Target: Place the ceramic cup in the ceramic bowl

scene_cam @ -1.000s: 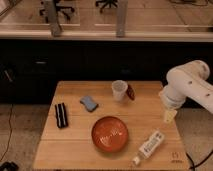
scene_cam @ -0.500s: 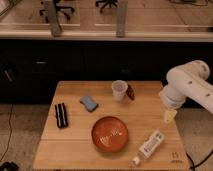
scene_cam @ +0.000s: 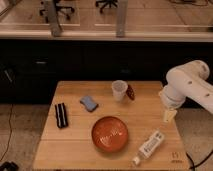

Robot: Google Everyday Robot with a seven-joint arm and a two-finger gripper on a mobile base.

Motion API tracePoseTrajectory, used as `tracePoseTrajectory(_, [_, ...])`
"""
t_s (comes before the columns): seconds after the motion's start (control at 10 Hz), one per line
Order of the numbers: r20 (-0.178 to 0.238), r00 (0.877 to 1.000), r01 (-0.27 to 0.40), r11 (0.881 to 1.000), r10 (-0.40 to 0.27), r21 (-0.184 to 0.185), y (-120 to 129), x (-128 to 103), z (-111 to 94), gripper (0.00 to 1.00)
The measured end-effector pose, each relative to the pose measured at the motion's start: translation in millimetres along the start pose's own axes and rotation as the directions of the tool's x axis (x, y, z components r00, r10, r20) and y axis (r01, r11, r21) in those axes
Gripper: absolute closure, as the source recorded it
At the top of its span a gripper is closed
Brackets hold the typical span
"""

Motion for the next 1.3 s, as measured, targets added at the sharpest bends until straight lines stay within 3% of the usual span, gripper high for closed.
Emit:
tracePoseTrajectory(0.2, [0.001, 0.999, 0.039, 0.999, -0.039, 0.030, -22.8, -23.6, 2.3, 0.20])
tracePoseTrajectory(0.5, [-0.014, 0.997, 0.073, 0.996, -0.072, 0.058, -33.0, -31.0, 3.6, 0.20])
tracePoseTrajectory(0.8, [-0.025, 0.992, 0.126, 0.990, -0.124, 0.070, -56.9, -55.5, 5.3, 0.20])
tracePoseTrajectory(1.0, [-0.033, 0.989, 0.147, 0.986, -0.145, 0.073, -59.3, -58.5, 5.9, 0.20])
tracePoseTrajectory(1.3, [-0.034, 0.978, 0.207, 0.974, -0.204, 0.090, -76.6, -78.3, 8.7, 0.20])
